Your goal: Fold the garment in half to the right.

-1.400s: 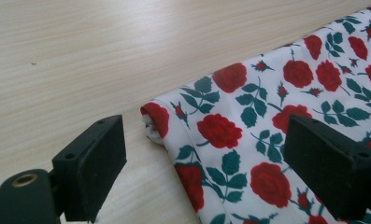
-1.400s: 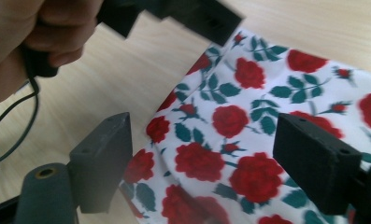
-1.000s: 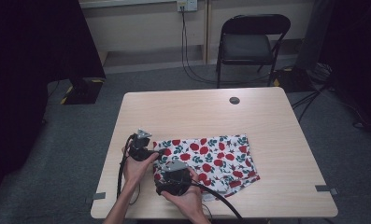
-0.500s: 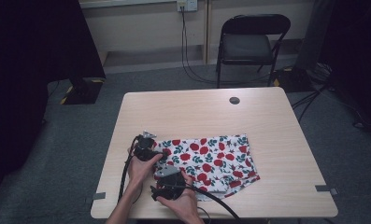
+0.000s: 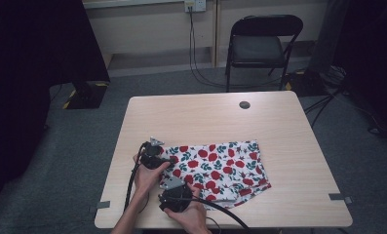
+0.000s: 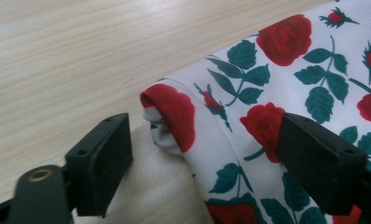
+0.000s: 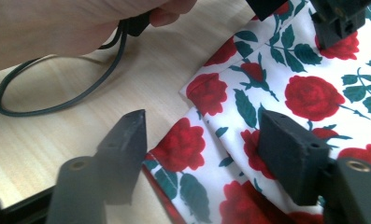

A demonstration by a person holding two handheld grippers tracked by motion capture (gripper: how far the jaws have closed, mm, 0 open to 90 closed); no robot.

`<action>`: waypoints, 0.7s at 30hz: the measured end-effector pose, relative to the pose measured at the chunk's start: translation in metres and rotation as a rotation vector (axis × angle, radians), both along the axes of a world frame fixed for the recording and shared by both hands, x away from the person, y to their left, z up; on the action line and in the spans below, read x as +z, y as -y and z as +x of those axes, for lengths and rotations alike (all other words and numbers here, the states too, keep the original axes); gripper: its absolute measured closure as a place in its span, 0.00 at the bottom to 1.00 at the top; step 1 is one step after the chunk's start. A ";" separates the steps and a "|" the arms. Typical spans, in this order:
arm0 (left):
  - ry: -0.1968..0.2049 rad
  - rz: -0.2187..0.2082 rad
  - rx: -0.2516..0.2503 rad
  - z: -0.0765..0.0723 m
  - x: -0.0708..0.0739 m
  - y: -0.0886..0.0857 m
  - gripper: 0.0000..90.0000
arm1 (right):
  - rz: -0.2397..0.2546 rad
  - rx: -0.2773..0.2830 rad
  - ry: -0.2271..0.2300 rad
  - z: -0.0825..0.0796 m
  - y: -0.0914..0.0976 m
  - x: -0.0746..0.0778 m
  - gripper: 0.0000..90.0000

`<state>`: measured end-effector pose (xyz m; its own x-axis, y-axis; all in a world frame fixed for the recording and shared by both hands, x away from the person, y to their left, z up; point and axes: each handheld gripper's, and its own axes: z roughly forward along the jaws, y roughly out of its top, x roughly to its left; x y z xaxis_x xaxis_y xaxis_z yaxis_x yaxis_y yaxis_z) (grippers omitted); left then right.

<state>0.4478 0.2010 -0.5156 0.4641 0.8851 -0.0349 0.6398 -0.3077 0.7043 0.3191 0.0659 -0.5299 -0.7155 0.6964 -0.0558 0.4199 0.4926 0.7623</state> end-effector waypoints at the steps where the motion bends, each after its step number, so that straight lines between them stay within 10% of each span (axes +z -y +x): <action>1: 0.000 -0.002 -0.001 0.000 0.000 0.000 0.23 | 0.001 0.000 0.001 -0.001 0.000 0.000 0.41; 21: -0.001 -0.074 0.015 -0.004 0.002 -0.003 0.71 | 0.012 -0.104 0.006 0.001 0.002 0.003 0.86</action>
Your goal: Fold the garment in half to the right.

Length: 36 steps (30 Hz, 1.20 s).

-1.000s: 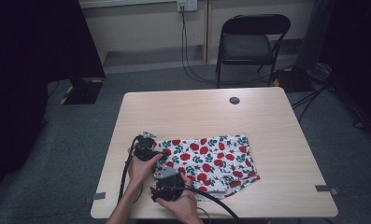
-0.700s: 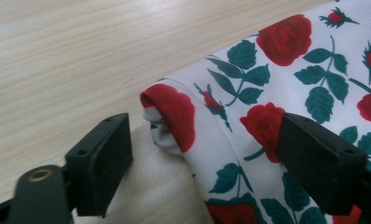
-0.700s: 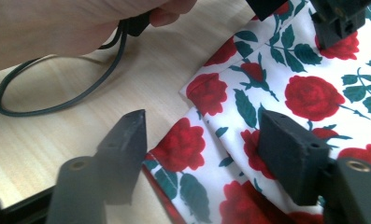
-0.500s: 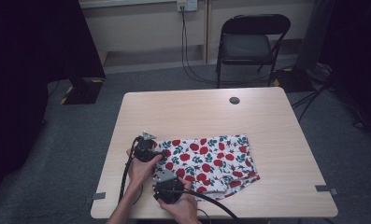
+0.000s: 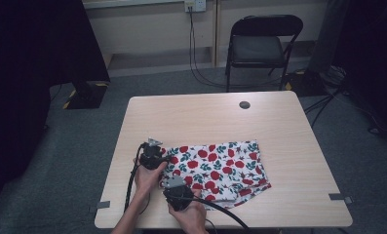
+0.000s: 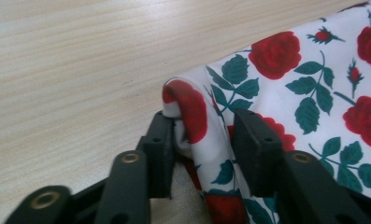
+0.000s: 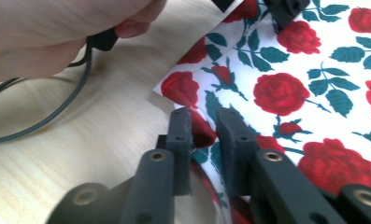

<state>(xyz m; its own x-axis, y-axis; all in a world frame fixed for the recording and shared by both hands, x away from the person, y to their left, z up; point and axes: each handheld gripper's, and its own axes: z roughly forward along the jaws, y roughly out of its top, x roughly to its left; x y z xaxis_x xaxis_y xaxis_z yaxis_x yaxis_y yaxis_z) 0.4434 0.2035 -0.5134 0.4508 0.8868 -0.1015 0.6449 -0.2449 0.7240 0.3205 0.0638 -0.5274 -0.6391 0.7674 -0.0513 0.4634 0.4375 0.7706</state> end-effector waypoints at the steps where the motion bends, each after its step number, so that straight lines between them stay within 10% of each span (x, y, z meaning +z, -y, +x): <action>1: -0.003 -0.016 -0.003 0.000 -0.001 -0.001 0.75 | 0.001 -0.002 -0.003 0.001 0.000 0.000 0.88; 9: 0.000 -0.063 0.002 -0.001 0.000 -0.002 0.89 | 0.010 -0.013 0.000 0.001 0.002 0.000 0.93; 36: 0.014 -0.068 0.026 -0.011 0.018 -0.003 0.90 | 0.067 0.002 -0.007 0.001 0.002 0.011 0.94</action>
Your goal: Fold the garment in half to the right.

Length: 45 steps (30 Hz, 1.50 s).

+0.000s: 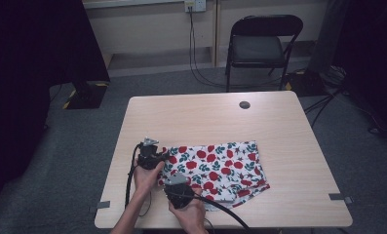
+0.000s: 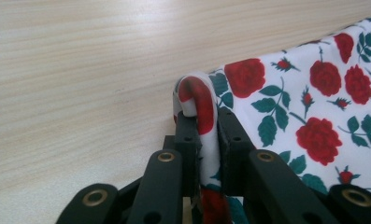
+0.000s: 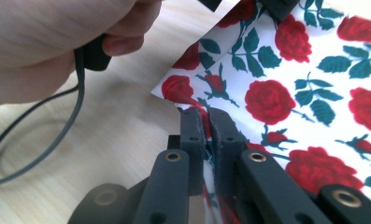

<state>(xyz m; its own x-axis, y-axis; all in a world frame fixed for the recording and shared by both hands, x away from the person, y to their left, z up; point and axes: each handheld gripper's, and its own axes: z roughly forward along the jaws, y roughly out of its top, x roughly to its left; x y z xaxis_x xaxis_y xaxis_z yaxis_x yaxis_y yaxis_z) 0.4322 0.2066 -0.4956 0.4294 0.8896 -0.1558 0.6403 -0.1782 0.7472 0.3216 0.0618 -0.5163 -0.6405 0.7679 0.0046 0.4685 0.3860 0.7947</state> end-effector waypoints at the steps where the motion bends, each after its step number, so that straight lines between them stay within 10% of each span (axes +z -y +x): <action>1: -0.002 -0.001 0.005 0.000 0.001 -0.001 0.90 | 0.000 0.003 0.002 0.000 -0.001 0.001 0.94; 45: 0.057 0.021 0.023 -0.011 0.055 -0.007 0.91 | 0.072 0.022 0.094 -0.011 -0.013 0.039 0.95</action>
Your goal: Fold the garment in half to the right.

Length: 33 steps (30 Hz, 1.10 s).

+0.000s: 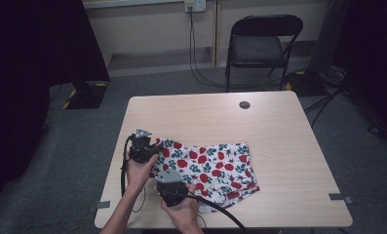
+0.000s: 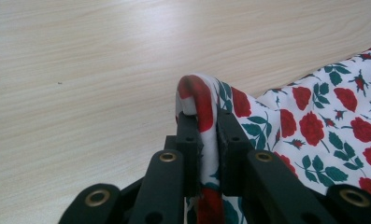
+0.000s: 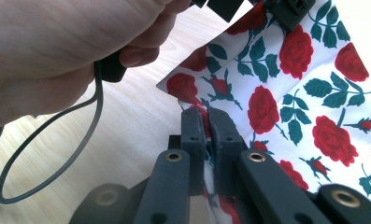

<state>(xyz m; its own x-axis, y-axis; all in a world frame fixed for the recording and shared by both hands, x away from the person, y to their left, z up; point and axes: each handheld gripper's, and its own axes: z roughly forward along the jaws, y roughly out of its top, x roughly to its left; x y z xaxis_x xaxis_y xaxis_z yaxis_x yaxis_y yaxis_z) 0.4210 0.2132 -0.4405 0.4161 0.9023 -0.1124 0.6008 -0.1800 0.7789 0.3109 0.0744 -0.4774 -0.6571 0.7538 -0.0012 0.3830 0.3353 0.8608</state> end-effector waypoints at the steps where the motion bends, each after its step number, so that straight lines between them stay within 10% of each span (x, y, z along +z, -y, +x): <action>1: 0.002 -0.002 0.001 0.000 0.001 0.000 0.91 | 0.001 -0.003 0.001 0.000 0.000 0.001 0.95; 33: -0.014 0.007 0.002 0.005 0.014 0.037 0.91 | 0.065 -0.060 0.050 -0.004 0.034 0.015 0.95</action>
<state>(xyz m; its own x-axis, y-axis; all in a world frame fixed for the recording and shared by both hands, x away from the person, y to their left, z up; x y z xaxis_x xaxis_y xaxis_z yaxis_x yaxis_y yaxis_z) 0.4258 0.1761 -0.4268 0.4131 0.9037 -0.1122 0.6119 -0.1842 0.7692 0.3066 0.0407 -0.4621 -0.6111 0.7913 0.0172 0.3568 0.2561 0.8984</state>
